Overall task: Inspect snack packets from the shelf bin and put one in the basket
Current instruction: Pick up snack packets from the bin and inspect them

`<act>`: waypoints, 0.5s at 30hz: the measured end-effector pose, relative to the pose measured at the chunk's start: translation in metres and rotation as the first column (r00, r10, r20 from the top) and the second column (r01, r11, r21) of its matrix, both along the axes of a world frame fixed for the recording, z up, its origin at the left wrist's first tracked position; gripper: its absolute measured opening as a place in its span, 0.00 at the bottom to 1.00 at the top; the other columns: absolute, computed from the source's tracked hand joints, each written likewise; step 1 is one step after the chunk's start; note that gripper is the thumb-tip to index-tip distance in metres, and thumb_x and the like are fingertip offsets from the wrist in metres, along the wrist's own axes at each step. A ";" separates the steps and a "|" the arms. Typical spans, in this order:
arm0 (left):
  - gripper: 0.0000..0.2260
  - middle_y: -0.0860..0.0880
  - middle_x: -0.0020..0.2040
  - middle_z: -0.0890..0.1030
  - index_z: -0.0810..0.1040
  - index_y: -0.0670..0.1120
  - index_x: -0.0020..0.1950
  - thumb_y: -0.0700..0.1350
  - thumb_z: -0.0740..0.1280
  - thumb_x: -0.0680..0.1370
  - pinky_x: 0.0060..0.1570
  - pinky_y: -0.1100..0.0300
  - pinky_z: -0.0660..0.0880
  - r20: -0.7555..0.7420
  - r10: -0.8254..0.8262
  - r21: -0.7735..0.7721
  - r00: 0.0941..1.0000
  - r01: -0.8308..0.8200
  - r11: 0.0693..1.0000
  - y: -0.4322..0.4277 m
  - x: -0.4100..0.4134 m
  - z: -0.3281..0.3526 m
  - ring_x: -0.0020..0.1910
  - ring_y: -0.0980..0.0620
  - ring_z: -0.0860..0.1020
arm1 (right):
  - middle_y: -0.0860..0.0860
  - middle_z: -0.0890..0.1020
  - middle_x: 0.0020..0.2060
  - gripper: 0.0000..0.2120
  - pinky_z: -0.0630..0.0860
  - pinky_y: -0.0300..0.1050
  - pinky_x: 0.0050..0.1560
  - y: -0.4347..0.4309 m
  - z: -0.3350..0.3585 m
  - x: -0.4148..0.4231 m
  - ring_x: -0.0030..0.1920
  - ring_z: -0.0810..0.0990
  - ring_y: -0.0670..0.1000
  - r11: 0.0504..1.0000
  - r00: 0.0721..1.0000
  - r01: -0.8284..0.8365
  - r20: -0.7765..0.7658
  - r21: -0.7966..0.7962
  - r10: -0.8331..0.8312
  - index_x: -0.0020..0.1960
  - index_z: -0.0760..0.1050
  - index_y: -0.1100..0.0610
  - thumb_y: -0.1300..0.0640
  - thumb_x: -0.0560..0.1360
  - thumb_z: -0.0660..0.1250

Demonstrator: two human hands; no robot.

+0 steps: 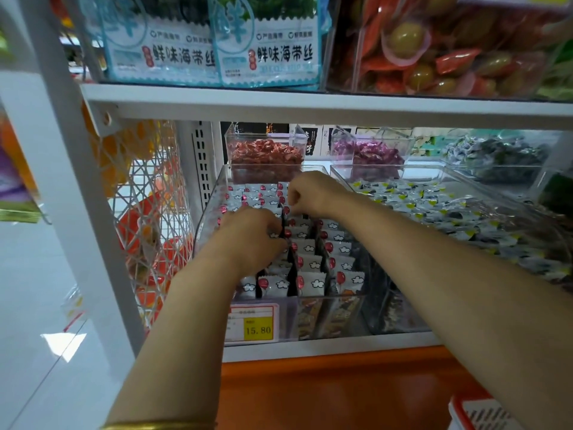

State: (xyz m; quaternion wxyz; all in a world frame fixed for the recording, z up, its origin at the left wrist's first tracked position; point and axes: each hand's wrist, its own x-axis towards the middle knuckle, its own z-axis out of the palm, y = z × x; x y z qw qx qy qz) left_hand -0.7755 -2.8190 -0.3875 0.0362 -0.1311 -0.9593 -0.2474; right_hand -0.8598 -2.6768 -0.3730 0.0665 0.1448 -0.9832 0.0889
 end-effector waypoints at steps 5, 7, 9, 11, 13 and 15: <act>0.16 0.46 0.65 0.75 0.75 0.46 0.64 0.46 0.66 0.77 0.60 0.59 0.67 -0.027 0.009 0.055 1.000 -0.008 0.998 -0.002 0.000 0.001 0.63 0.47 0.72 | 0.56 0.80 0.48 0.04 0.74 0.49 0.51 -0.001 0.001 0.003 0.50 0.78 0.55 0.999 0.999 -0.003 -0.032 -0.052 0.002 0.45 0.76 0.61 0.66 0.75 0.63; 0.15 0.46 0.65 0.75 0.75 0.45 0.64 0.45 0.65 0.77 0.53 0.62 0.68 -0.031 0.019 0.093 0.999 -0.016 0.996 -0.004 0.000 0.002 0.60 0.48 0.74 | 0.55 0.78 0.46 0.08 0.73 0.50 0.50 0.003 0.007 0.008 0.48 0.77 0.55 0.993 0.997 -0.017 -0.080 -0.119 0.007 0.40 0.70 0.56 0.65 0.76 0.61; 0.14 0.46 0.65 0.75 0.76 0.45 0.63 0.45 0.64 0.78 0.51 0.63 0.68 -0.059 0.028 0.106 0.998 -0.022 0.994 -0.007 0.002 0.003 0.58 0.48 0.75 | 0.55 0.76 0.43 0.11 0.73 0.53 0.48 0.009 0.011 0.015 0.45 0.75 0.55 0.984 0.987 -0.029 -0.160 -0.178 0.000 0.38 0.66 0.54 0.65 0.77 0.59; 0.13 0.45 0.65 0.74 0.76 0.44 0.62 0.44 0.63 0.79 0.49 0.63 0.70 -0.088 0.049 0.135 0.995 -0.036 0.990 -0.010 0.004 0.005 0.53 0.48 0.77 | 0.57 0.75 0.41 0.08 0.72 0.52 0.44 0.014 0.012 0.023 0.42 0.74 0.56 0.975 0.969 -0.029 -0.245 -0.222 -0.027 0.41 0.66 0.56 0.65 0.77 0.58; 0.13 0.44 0.64 0.74 0.76 0.44 0.63 0.44 0.62 0.79 0.40 0.63 0.71 -0.115 0.076 0.185 0.991 -0.053 0.981 -0.012 0.007 0.006 0.45 0.49 0.76 | 0.59 0.76 0.40 0.06 0.73 0.54 0.42 0.017 0.011 0.033 0.41 0.74 0.57 0.959 0.942 -0.034 -0.330 -0.282 -0.064 0.42 0.66 0.58 0.64 0.78 0.57; 0.14 0.44 0.64 0.74 0.74 0.45 0.65 0.44 0.62 0.79 0.33 0.66 0.68 -0.148 0.095 0.240 0.984 -0.058 0.969 -0.010 0.011 0.006 0.42 0.52 0.73 | 0.61 0.77 0.40 0.05 0.74 0.57 0.42 0.020 0.009 0.046 0.41 0.77 0.60 0.919 0.903 -0.047 -0.410 -0.392 -0.128 0.44 0.66 0.60 0.65 0.79 0.57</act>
